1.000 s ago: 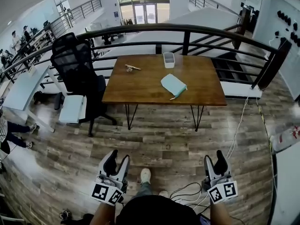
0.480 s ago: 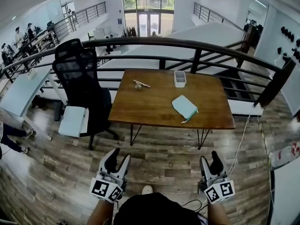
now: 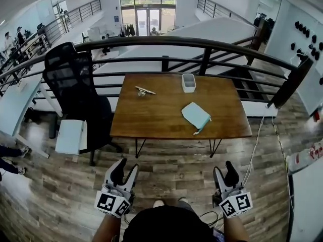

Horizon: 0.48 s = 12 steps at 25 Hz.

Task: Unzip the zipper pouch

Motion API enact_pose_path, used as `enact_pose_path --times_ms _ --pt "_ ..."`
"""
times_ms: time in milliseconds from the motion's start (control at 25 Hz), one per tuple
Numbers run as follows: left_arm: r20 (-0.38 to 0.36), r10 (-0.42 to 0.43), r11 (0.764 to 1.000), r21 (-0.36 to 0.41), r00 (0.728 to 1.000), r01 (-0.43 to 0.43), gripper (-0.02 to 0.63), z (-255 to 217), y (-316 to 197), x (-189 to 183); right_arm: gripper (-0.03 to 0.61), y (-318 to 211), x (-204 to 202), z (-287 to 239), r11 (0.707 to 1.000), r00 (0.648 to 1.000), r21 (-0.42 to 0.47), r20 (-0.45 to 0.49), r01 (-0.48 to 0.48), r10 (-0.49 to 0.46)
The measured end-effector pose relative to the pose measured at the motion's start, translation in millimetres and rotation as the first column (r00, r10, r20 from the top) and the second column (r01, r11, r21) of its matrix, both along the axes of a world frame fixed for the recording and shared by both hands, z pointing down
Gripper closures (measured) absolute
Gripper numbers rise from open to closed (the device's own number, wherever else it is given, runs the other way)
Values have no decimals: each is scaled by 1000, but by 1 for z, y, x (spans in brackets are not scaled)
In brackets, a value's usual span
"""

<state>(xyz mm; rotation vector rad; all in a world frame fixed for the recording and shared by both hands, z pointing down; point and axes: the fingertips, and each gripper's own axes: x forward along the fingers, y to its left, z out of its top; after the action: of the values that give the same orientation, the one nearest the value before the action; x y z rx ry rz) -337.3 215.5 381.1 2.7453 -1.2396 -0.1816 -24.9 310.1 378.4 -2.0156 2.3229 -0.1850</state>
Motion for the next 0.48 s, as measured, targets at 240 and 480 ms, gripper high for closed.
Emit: enact_pose_path --times_ms 240,480 --pt "31 43 999 -15 999 -43 425 7 -25 22 376 -23 16 12 999 1000 -32 8 -22 22" --pt "59 -8 1000 -21 998 10 425 7 -57 34 380 -89 25 20 997 998 -43 27 64 -63"
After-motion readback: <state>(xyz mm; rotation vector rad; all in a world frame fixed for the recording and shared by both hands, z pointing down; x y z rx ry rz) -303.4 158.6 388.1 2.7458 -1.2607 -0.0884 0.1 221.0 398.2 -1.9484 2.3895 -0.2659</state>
